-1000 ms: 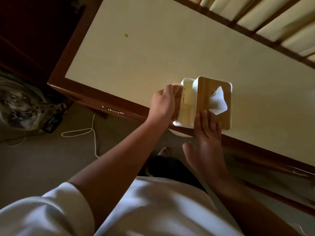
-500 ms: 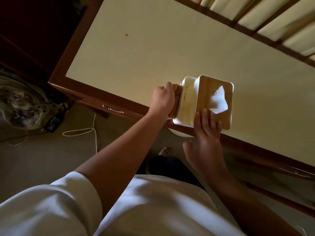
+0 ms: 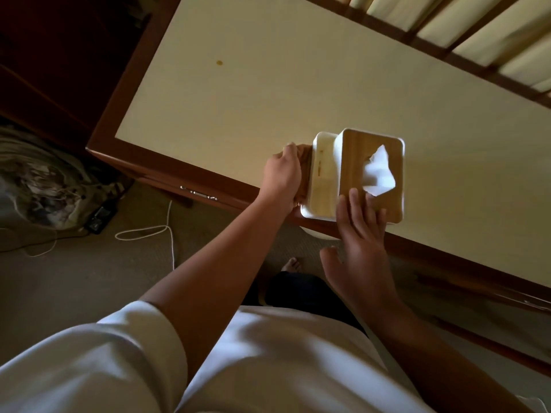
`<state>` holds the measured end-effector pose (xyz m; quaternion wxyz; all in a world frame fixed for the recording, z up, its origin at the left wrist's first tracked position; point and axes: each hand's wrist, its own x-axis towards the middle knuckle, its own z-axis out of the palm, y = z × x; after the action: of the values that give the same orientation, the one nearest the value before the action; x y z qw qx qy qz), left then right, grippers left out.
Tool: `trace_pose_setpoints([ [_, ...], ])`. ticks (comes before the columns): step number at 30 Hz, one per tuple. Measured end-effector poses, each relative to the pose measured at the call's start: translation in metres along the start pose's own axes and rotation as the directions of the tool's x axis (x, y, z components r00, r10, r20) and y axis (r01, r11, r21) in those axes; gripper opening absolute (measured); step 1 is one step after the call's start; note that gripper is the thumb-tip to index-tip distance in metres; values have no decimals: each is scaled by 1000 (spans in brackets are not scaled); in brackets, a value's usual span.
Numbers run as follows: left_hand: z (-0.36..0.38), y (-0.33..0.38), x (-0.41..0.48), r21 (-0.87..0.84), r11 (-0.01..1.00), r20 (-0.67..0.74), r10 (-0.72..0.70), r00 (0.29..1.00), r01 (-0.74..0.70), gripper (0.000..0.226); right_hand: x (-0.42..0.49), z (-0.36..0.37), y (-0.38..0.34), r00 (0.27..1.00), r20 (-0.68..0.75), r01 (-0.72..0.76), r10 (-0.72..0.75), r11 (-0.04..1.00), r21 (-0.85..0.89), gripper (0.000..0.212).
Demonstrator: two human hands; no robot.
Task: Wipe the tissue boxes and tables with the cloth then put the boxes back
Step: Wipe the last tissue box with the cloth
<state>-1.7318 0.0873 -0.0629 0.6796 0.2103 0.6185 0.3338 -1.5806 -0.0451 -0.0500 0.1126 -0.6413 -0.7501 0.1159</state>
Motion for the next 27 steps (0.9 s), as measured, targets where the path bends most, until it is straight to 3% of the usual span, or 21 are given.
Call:
trace_pose_setpoints([
  [5,7,-11,-42,76,985,3,156,988,-156,55,0,3,0,999,-6,-36,36,999,-17,87],
  [9,-23,-43,-74,50,997,79,58,995,-62,49,1,-1,1,1000,-5,4,-4,999,-38,82],
  [14,-49,-36,-85,-80,996,14,42,999,-41,40,2,5,-3,996,-85,-33,34,999,9,74],
  [16,-51,-21,-82,-117,990,-24,76,997,-78,47,6,9,-8,985,-152,-76,87,994,75,65],
  [19,-41,5,-79,-161,969,-22,187,982,-188,56,12,15,-17,965,-229,-128,129,992,18,61],
  [22,-18,25,-74,-139,946,1,297,955,-294,52,14,16,-28,960,-264,-103,96,995,-13,67],
  [27,18,35,-53,-79,945,46,322,946,-318,68,20,22,-33,959,-280,-43,38,999,-11,74],
])
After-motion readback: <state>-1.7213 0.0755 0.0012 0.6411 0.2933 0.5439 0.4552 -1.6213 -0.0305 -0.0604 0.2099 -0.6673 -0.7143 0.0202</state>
